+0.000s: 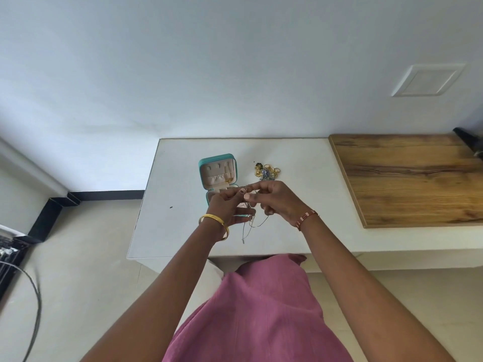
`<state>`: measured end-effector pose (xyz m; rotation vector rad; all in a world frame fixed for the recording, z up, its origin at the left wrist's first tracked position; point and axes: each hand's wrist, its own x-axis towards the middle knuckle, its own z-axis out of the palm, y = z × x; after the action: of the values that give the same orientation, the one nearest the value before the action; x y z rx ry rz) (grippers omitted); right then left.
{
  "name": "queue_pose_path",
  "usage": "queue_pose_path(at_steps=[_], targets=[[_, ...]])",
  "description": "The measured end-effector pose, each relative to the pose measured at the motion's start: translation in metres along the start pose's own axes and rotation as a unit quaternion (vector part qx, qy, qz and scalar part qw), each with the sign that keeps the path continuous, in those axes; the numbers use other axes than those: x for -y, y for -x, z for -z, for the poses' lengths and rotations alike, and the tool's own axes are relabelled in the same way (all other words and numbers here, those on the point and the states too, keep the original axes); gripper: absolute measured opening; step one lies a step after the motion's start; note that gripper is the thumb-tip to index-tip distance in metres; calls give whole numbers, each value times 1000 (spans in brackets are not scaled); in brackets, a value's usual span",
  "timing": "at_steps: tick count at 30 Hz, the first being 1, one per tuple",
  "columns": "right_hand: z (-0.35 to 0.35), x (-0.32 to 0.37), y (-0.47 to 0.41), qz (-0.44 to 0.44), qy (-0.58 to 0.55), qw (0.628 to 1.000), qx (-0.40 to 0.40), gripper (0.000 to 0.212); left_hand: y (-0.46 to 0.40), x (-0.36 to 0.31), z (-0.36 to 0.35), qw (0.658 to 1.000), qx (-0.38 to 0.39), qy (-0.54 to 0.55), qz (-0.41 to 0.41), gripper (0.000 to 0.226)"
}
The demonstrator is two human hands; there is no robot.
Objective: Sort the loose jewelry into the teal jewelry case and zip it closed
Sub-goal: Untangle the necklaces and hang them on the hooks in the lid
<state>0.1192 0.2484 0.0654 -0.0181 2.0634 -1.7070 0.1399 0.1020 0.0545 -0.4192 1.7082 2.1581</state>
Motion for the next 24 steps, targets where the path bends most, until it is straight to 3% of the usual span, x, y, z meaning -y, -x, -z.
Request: queue_pose_path(at_steps=[6,13,18,24], targets=[[-6,-3,-1,-6,42,995,-90,13,-2,2,-8,999,24,-23,9,23],[4,1,-8,-19,56,990,-124,19,-7,3,-10,998,27,-48,21,24],[16,3,-13,-30,-60,981,-182,20,-11,12,-3,993,0,-108,38,27],[41,6,-11,4,-224,937,-270,19,-16,26,20,963,-55,-255,64,26]])
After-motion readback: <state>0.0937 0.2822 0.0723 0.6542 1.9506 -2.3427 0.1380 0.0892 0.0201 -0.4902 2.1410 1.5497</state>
